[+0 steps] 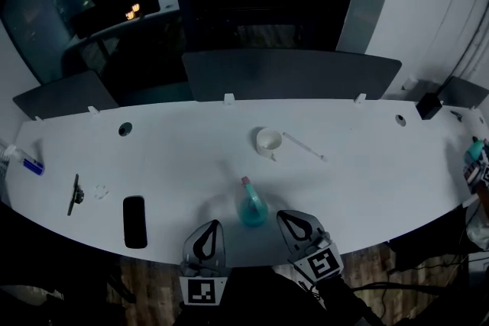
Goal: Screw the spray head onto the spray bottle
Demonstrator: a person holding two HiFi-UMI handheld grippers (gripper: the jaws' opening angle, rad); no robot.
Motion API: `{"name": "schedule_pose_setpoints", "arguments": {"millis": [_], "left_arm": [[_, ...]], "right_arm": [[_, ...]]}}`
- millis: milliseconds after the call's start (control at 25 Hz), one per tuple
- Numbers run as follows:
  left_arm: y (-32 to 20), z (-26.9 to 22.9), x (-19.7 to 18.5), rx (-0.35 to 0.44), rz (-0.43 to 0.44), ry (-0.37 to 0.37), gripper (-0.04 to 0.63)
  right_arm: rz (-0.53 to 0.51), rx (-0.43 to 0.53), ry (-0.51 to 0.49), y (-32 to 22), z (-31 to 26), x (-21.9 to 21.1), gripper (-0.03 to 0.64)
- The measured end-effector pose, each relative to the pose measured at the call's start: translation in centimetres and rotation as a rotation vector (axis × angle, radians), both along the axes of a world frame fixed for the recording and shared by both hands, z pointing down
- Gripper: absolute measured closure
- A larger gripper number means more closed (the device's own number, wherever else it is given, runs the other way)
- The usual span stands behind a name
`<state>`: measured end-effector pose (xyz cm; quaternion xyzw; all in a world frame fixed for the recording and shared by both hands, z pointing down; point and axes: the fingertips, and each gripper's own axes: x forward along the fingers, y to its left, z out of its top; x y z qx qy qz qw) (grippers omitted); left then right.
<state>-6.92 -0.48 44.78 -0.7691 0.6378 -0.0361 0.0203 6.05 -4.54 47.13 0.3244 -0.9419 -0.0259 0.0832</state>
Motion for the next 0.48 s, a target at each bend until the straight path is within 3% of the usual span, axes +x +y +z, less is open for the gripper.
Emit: {"name": "schedule_pose_setpoints", "arguments": {"millis": [200,480], "left_arm": [[2.0,-0.6,-1.2,0.014,-0.062,0.009,0.594],[7.2,-2.3,-2.3,0.059,-0.037,0.019,0.593]], "right_arm": [[0.08,0.031,-0.029,1.6,-1.3,-0.2,0.612],[0.208,0.109,-0.04,7.5,-3.3,-0.7,0.612]]}}
